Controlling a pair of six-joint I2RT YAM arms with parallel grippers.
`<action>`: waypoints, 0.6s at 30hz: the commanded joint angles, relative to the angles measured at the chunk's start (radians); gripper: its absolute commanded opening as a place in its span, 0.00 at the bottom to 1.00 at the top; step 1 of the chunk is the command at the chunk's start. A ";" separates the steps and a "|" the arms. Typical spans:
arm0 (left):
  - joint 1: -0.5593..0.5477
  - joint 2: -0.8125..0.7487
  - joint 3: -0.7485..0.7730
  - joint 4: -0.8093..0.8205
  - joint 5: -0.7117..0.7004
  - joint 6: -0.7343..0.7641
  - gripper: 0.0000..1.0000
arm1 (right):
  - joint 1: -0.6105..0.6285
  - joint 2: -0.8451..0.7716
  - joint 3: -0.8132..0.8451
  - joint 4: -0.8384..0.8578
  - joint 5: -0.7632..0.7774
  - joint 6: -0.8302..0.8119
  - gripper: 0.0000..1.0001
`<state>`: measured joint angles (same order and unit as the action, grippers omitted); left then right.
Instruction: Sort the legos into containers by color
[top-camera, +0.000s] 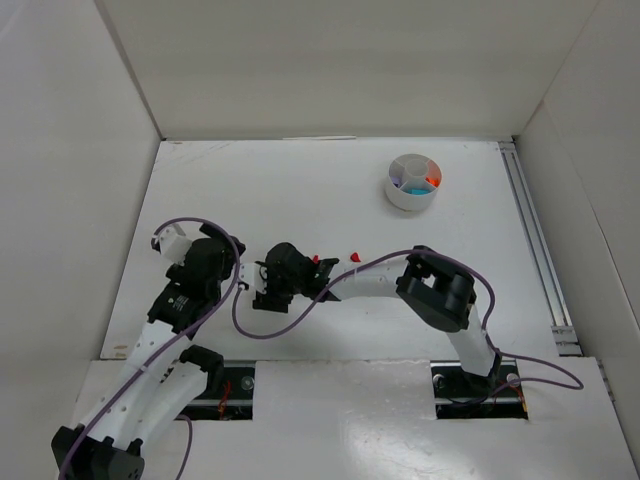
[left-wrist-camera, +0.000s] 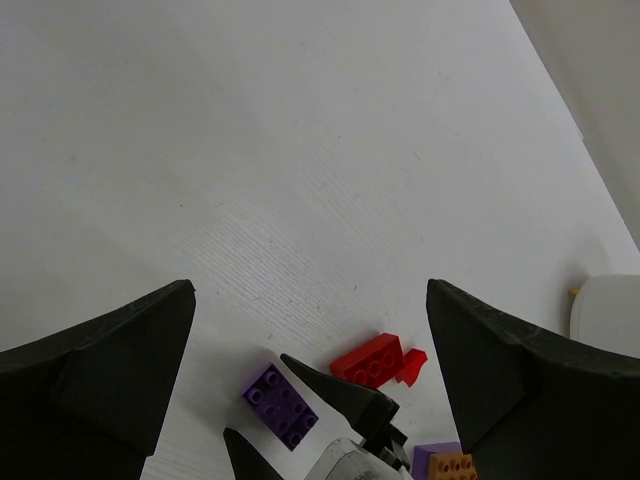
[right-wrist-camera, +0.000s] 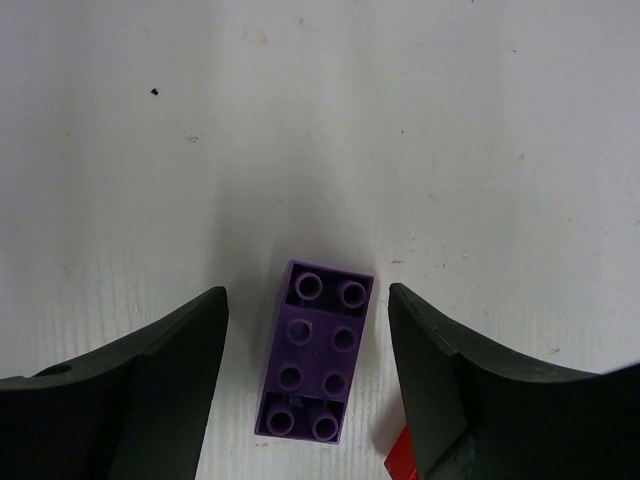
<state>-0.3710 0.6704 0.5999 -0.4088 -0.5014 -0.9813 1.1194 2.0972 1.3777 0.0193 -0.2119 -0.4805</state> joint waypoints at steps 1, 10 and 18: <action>0.004 -0.009 -0.008 0.007 -0.019 0.001 1.00 | 0.003 0.029 0.011 0.025 0.028 0.039 0.68; 0.004 -0.028 -0.008 -0.012 -0.028 -0.008 1.00 | -0.043 0.060 0.011 0.034 -0.081 0.071 0.33; 0.004 -0.002 0.021 -0.008 -0.039 -0.007 1.00 | -0.061 -0.075 0.011 0.044 -0.277 -0.082 0.15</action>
<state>-0.3710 0.6498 0.5995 -0.4198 -0.5140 -0.9894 1.0695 2.1159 1.3785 0.0513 -0.3630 -0.4927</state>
